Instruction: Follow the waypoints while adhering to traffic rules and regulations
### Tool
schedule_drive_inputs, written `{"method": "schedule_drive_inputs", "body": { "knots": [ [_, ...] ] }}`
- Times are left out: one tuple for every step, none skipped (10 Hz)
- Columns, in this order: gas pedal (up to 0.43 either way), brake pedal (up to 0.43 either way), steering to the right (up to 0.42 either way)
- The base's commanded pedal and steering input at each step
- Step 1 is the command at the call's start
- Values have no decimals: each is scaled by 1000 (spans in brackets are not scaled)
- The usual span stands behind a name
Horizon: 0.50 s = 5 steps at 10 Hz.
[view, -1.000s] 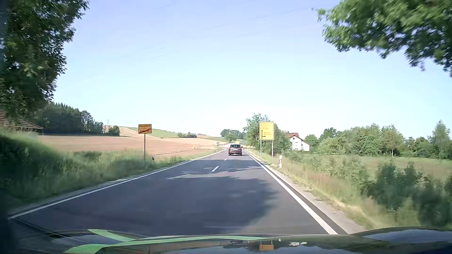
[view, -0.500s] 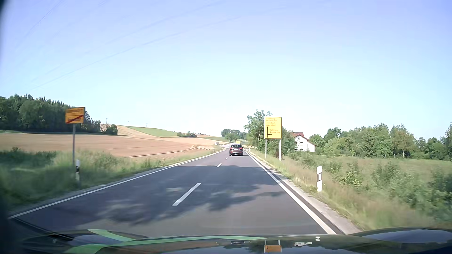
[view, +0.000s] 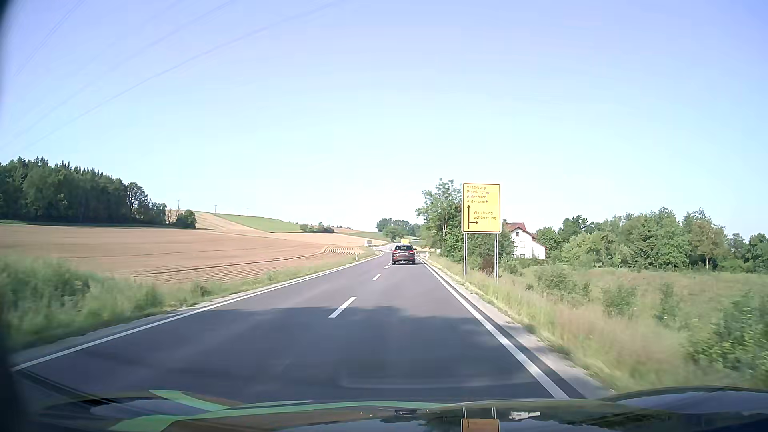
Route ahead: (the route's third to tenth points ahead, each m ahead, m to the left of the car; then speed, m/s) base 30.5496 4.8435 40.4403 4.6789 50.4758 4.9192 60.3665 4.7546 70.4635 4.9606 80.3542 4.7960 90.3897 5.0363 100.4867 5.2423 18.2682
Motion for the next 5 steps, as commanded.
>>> {"method": "schedule_drive_inputs", "body": {
  "knots": [
    [169, 0, -3],
    [169, 0, -3],
    [169, 0, -4],
    [177, 0, -3],
    [177, 0, -3]
  ]
}}
